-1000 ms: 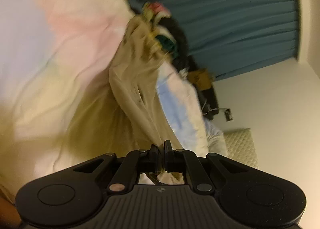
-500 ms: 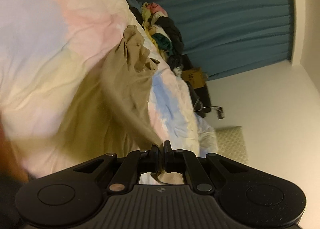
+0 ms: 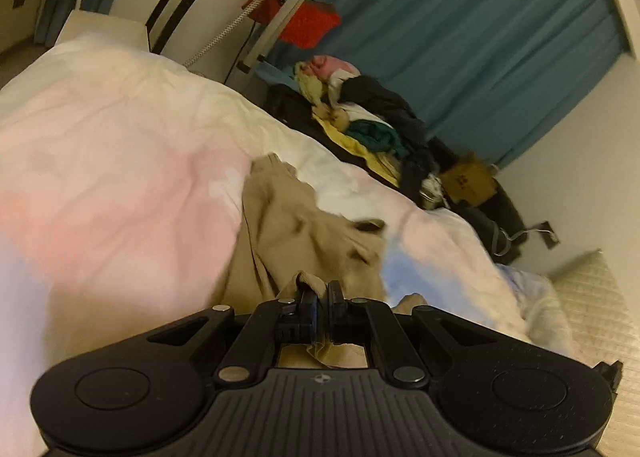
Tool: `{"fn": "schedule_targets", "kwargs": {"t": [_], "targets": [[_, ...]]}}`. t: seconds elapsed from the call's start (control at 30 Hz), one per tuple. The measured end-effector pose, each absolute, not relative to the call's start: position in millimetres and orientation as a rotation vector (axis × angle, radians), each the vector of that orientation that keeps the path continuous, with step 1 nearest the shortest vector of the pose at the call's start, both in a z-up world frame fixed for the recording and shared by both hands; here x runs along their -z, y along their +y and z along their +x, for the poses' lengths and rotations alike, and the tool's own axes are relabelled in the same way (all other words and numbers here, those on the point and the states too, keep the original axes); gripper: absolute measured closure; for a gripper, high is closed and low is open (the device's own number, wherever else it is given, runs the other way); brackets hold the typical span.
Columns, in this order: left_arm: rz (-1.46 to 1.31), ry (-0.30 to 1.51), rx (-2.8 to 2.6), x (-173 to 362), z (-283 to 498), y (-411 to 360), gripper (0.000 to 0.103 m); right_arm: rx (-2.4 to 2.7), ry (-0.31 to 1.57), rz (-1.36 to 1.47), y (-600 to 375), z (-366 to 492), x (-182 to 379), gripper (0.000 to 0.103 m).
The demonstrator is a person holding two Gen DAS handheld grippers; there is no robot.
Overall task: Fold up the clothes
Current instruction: 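Lay the hem over the collar and open both grippers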
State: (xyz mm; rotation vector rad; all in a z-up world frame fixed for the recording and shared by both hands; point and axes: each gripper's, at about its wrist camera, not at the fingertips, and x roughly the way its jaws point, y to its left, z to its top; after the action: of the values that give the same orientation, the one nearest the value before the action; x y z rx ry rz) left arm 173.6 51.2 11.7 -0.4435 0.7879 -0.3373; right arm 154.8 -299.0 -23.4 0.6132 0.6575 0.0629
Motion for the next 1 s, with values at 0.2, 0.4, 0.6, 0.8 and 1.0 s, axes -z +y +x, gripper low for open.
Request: {"fn": "schedule_targets", "kwargs": {"t": [0.2, 0.4, 0.6, 0.8, 1.0], "targets": [[-0.298, 0.775, 0.261, 43, 239, 21, 0.098, -0.081, 0.683, 0.502, -291, 214, 75, 0.093], [-0.222, 0.797, 0.246, 76, 260, 9, 0.095, -0.086, 0.714, 0.412, -282, 228, 103, 0.092], [-0.176, 0.755, 0.247, 52, 226, 7, 0.055, -0.062, 0.665, 0.401, -281, 205, 78, 0.072], [-0.149, 0.691, 0.266, 14, 156, 10, 0.039, -0.036, 0.536, 0.333, -275, 140, 34, 0.026], [-0.103, 0.579, 0.281, -21, 70, 7, 0.021, -0.044, 0.438, 0.327, -264, 68, 3, 0.025]]}}
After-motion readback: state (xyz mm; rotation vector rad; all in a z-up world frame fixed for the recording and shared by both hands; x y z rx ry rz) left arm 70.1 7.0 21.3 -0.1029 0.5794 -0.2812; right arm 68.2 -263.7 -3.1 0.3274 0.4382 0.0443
